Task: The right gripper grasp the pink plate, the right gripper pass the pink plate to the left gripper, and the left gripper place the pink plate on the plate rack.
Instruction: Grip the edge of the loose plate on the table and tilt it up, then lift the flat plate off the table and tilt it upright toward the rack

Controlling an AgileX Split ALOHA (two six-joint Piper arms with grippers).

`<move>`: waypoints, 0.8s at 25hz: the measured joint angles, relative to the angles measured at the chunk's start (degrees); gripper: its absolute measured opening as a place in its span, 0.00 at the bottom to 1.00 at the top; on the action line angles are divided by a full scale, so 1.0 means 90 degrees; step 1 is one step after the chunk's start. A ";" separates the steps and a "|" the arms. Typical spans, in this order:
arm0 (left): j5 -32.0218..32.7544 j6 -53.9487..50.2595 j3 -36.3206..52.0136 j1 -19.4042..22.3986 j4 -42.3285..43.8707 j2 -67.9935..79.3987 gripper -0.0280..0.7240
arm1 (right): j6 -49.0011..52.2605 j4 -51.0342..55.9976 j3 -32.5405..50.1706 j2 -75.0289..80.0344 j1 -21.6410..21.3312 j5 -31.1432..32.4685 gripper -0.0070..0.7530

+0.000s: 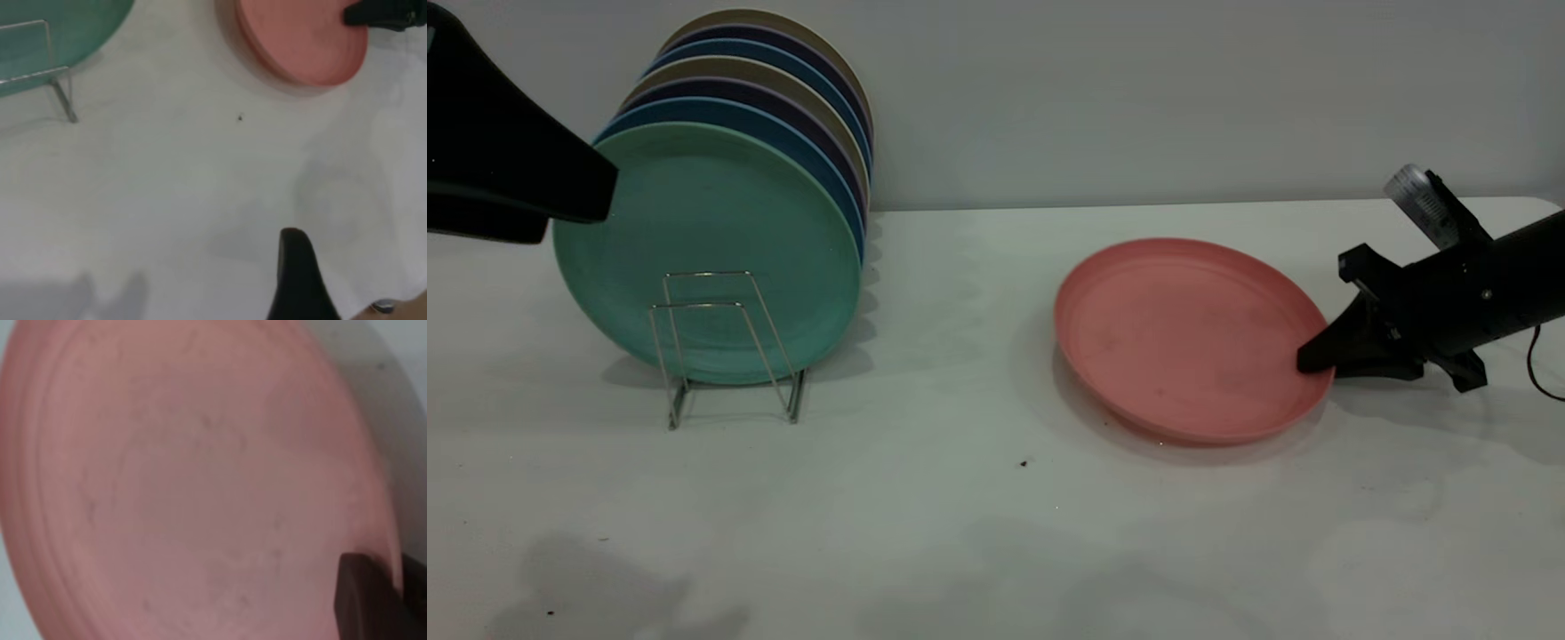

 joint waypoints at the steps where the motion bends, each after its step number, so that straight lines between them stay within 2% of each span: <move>1: 0.0046 0.0000 0.0000 0.0000 -0.0046 0.0000 0.70 | -0.0038 -0.0085 0.0000 -0.0071 0.0000 0.0165 0.03; 9: 0.0191 0.0000 0.0000 0.0000 -0.0287 0.0026 0.70 | -0.0149 -0.1244 0.0000 -0.0782 0.0000 0.1533 0.03; 13: 0.0191 0.0045 0.0000 0.0000 -0.0373 0.0354 0.70 | -0.0162 -0.1403 0.0000 -0.0783 0.0015 0.2219 0.03; 16: 0.0180 0.0389 0.0000 0.0000 -0.0728 0.0810 0.70 | -0.0174 -0.1411 0.0000 -0.0783 0.0143 0.2361 0.03; 20: 0.0134 0.1446 0.0000 0.0000 -0.1888 0.1510 0.70 | -0.0186 -0.1426 0.0000 -0.0783 0.0446 0.2215 0.03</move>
